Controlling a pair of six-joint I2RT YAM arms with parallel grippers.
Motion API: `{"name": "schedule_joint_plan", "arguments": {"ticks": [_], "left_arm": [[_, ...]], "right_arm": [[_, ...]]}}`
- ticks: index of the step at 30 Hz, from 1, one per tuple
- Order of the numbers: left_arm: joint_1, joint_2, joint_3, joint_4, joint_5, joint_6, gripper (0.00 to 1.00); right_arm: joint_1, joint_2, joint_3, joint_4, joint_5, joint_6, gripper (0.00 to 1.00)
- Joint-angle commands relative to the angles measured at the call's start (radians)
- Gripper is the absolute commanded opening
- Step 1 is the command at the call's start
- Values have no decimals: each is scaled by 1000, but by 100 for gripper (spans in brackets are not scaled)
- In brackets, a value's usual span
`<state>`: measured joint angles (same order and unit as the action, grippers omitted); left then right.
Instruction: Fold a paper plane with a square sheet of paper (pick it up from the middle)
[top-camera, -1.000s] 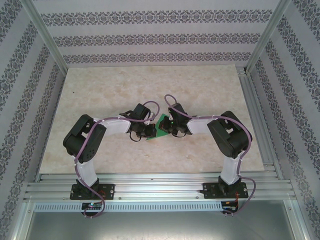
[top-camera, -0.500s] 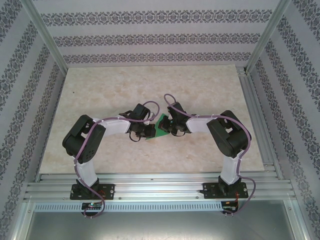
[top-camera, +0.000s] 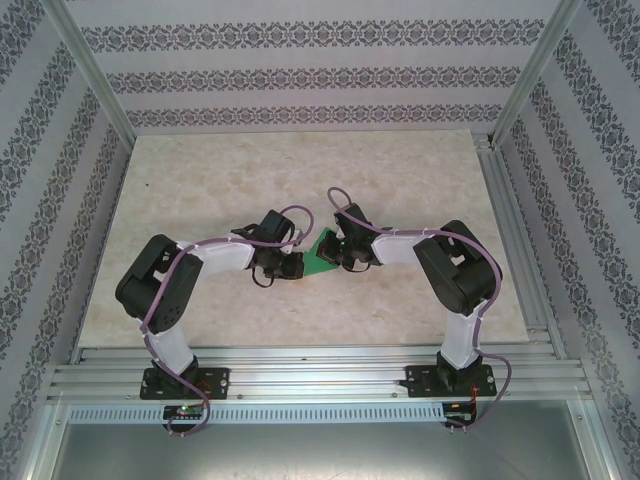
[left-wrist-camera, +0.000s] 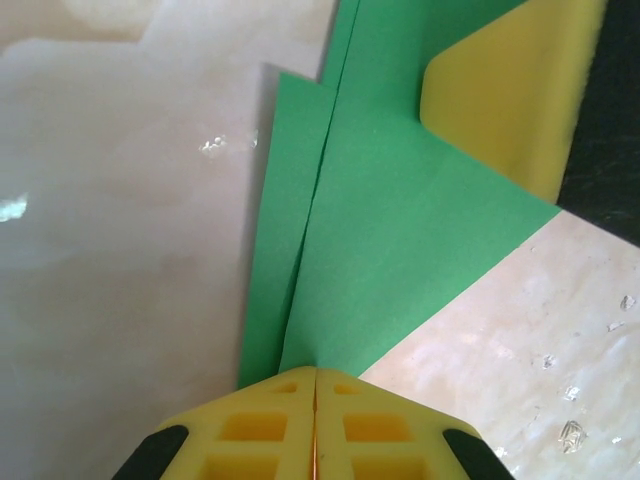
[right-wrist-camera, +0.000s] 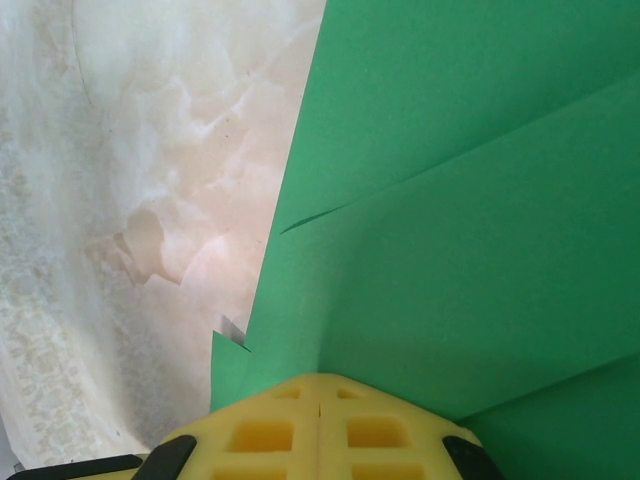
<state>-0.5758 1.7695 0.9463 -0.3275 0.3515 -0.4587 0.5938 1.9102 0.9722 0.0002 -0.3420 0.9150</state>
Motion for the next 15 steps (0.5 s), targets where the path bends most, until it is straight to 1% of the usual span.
{"name": "schedule_joint_plan", "arguments": {"ticks": [1,8,15], "left_arm": [[26,-14,-35,-85,-65,27,10],[48,-11,-58,-84,-71,25,10],[98,-45,-107,-60,-29,18,10]], "right_arm": [[-4,90,-36,-162,120,-25,2],[-2,92,-32,-172,127,-28,2],[-2,93,-30,-182,135,-32,2]]}}
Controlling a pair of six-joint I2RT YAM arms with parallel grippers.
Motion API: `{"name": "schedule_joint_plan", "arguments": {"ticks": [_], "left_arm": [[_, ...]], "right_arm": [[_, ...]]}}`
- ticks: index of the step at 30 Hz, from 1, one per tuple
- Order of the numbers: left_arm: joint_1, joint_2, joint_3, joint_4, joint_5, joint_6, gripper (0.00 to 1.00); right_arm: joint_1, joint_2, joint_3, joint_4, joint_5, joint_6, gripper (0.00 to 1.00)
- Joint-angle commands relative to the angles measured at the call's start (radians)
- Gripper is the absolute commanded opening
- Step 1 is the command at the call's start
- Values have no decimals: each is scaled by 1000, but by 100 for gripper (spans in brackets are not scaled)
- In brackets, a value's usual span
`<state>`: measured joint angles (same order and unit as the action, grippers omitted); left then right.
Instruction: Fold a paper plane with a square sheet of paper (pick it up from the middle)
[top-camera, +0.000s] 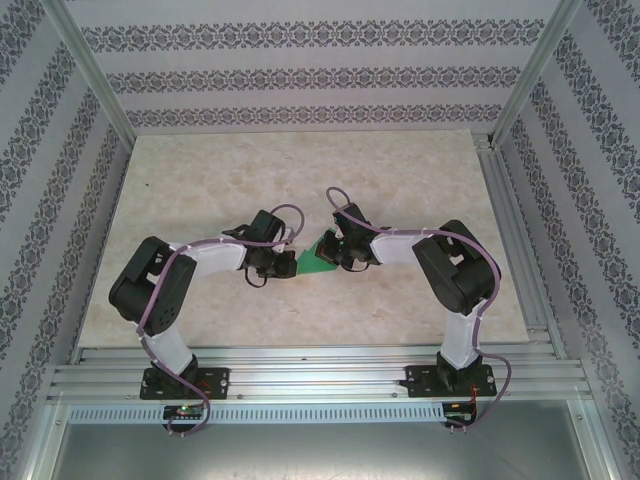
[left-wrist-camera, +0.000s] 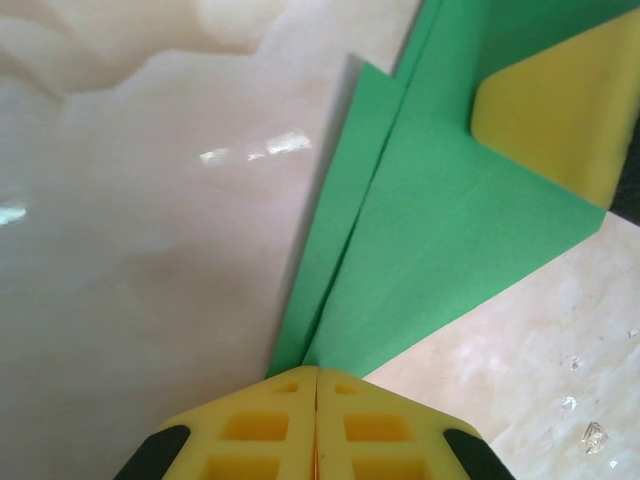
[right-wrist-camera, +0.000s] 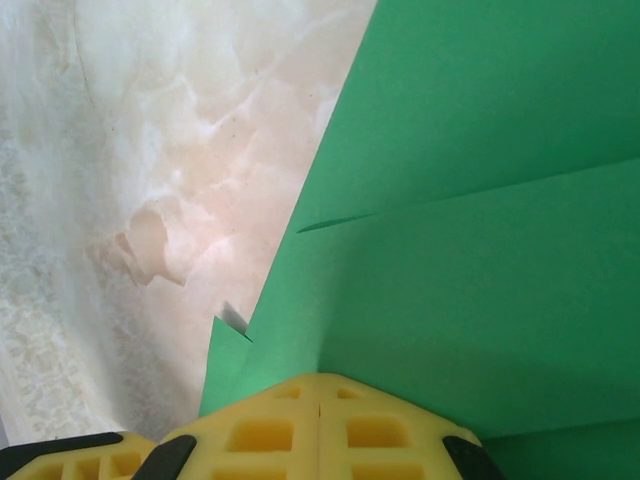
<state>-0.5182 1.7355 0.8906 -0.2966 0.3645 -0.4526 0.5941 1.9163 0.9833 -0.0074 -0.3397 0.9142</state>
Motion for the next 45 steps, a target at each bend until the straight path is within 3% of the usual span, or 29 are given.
{"name": "schedule_joint_plan", "arguments": {"ticks": [1,8,13,25,33,45], "left_arm": [[48,-20,-58,-84,-36,9,9],[69,-103,-67,35,100,-48,10],[21,-99,-55,137,166,-110,11],[5,34,32,93,4,-100,10],[5,66,12,59,-4,-80,9],[35,-10,-65,-52,-11,-1,9]], "right_arm": [[-2,87,-41,-176,135,-31,2],[1,87,-35,-176,137,-30,2],[5,97,-29,-174,135,-25,2],[7,105,-24,-179,133,-23,2],[7,105,-20,-185,133,-26,2],[3,106,-24,-193,140,-28,2]]}}
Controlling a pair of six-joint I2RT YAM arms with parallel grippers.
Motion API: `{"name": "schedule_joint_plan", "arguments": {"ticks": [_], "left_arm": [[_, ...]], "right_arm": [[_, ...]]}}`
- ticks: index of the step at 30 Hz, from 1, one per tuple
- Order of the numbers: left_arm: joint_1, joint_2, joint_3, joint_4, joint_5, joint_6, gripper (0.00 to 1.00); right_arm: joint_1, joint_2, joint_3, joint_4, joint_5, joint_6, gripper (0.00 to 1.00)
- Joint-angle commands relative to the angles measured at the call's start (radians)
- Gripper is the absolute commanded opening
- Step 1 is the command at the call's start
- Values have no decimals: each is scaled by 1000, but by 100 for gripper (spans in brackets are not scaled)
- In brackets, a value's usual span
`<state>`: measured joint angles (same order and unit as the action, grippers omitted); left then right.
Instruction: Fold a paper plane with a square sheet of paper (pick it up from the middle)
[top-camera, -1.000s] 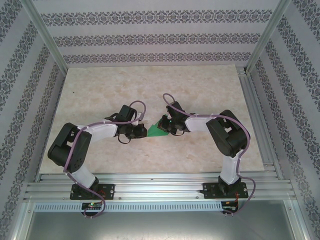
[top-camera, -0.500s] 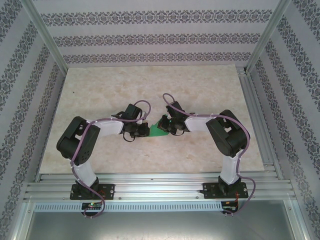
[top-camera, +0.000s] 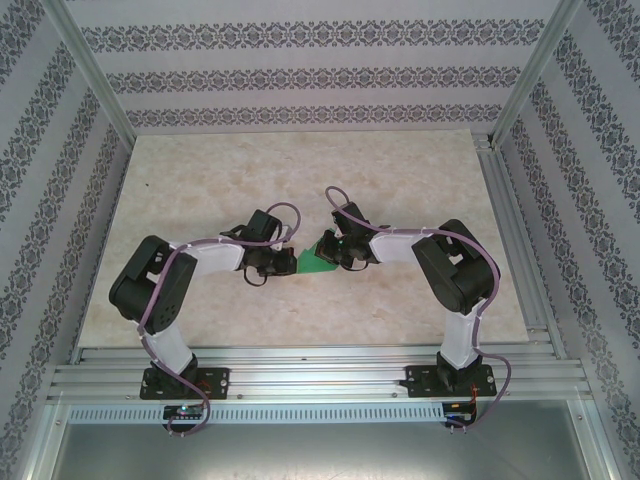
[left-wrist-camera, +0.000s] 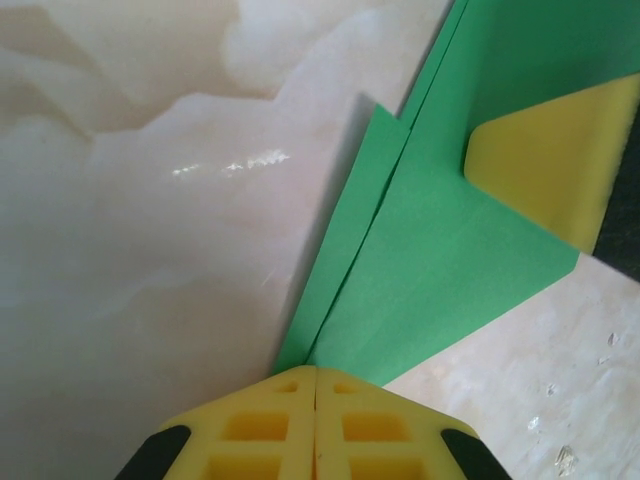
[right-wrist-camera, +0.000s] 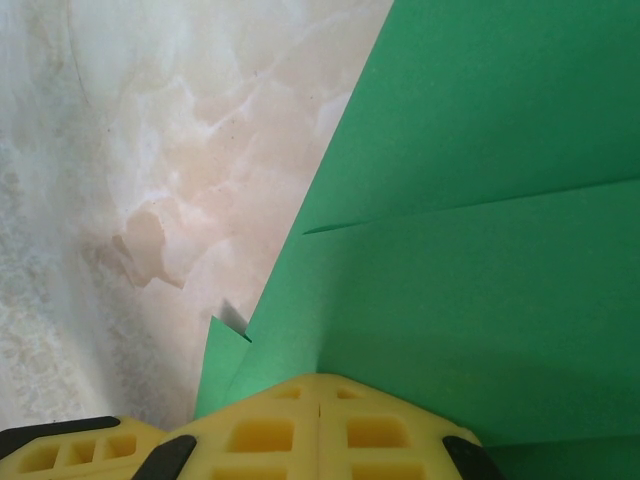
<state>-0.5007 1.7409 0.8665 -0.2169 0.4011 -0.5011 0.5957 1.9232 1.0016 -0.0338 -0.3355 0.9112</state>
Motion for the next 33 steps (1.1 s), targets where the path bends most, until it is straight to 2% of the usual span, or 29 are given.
{"name": "schedule_joint_plan", "arguments": {"ticks": [1,5,11,18,21,25,28,33], "left_arm": [[17,-17,-41,-138,-41,56,9],[17,-17,-34,-172,-36,88,9],[18,-38,-24,-241,-127,105,9],[17,-78,-16,-250,-103,111,9],[17,-127,-5,-221,-102,86,12],[21,-179,13,-164,-121,40,24],[25,-199,13,-124,-150,10,32],[32,-219,-2,-58,-217,-11,55]], "right_arm": [[1,100,-42,-166,137,-25,2],[-1,101,-43,-168,138,-25,2],[0,102,-45,-167,139,-23,2],[-1,88,-29,-168,127,-34,2],[-1,43,-4,-152,99,-60,6],[-5,-62,47,-138,72,-92,17],[-20,-153,57,-108,60,-89,30],[-40,-306,-31,-82,156,-43,48]]}}
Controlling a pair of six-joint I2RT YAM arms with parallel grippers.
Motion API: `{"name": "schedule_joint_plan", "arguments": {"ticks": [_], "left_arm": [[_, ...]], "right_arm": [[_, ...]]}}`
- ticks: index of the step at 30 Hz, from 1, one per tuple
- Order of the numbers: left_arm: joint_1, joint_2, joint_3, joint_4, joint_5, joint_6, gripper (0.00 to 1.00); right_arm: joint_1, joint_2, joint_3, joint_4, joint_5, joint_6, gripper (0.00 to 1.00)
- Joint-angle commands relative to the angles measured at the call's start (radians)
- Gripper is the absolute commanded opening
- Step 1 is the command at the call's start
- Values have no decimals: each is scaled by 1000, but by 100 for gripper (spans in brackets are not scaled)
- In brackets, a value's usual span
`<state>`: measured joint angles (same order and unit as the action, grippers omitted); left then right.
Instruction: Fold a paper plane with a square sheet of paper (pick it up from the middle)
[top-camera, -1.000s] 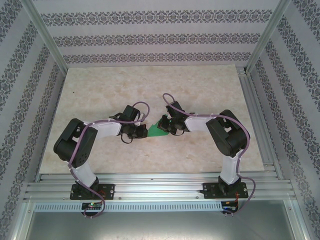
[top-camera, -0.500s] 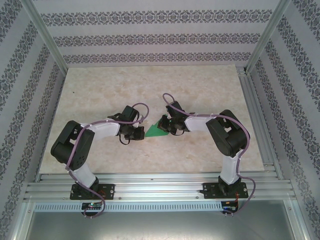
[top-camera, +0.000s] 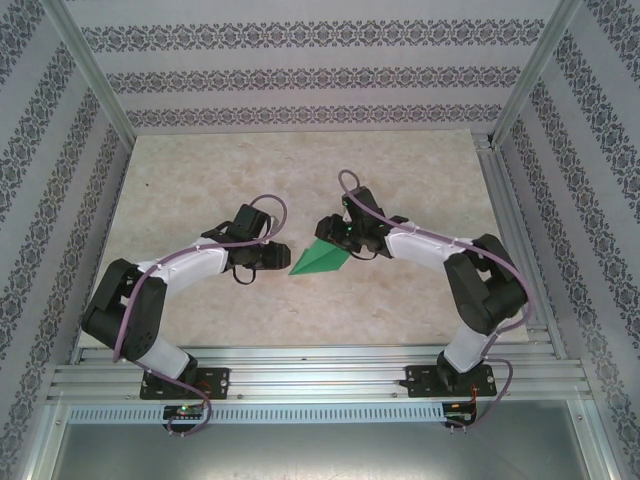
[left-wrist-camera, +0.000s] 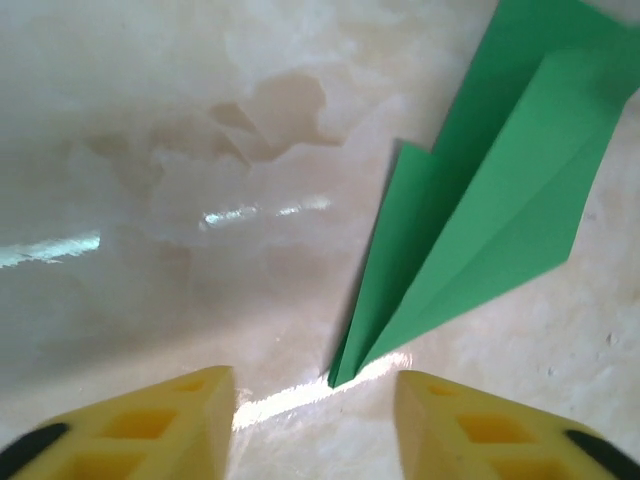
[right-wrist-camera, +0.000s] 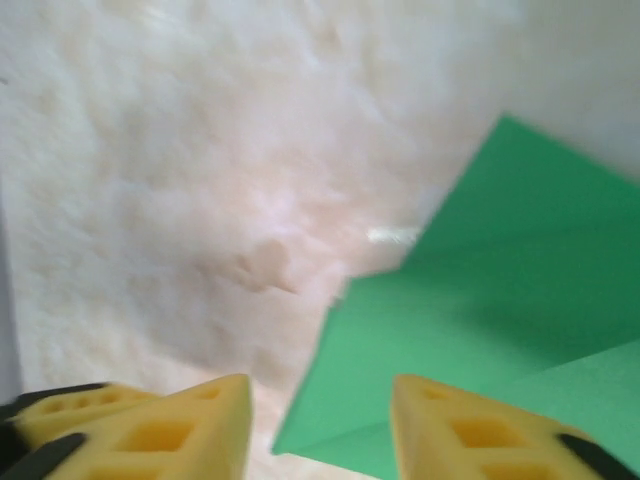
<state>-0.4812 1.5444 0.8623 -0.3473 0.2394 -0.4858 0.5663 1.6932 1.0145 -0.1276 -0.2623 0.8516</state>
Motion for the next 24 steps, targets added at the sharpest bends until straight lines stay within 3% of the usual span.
{"name": "schedule_joint_plan", "arguments": {"ticks": [1,6,16,24], "left_arm": [[13,-28,-1,85,-67,-27,60],[18,-40,-14,136,-90,-28,77],[55,-67,-44,164,-101,-39,99],[94,-72,-49,176,-39,-36,100]], "right_arm": [[-12,-99,-67,11,113,26,51],[-15,-128,-139,24,167,84,59],[-5,22,-98,86,103,146,55],[0,90,-72,148,75,171,51]]}}
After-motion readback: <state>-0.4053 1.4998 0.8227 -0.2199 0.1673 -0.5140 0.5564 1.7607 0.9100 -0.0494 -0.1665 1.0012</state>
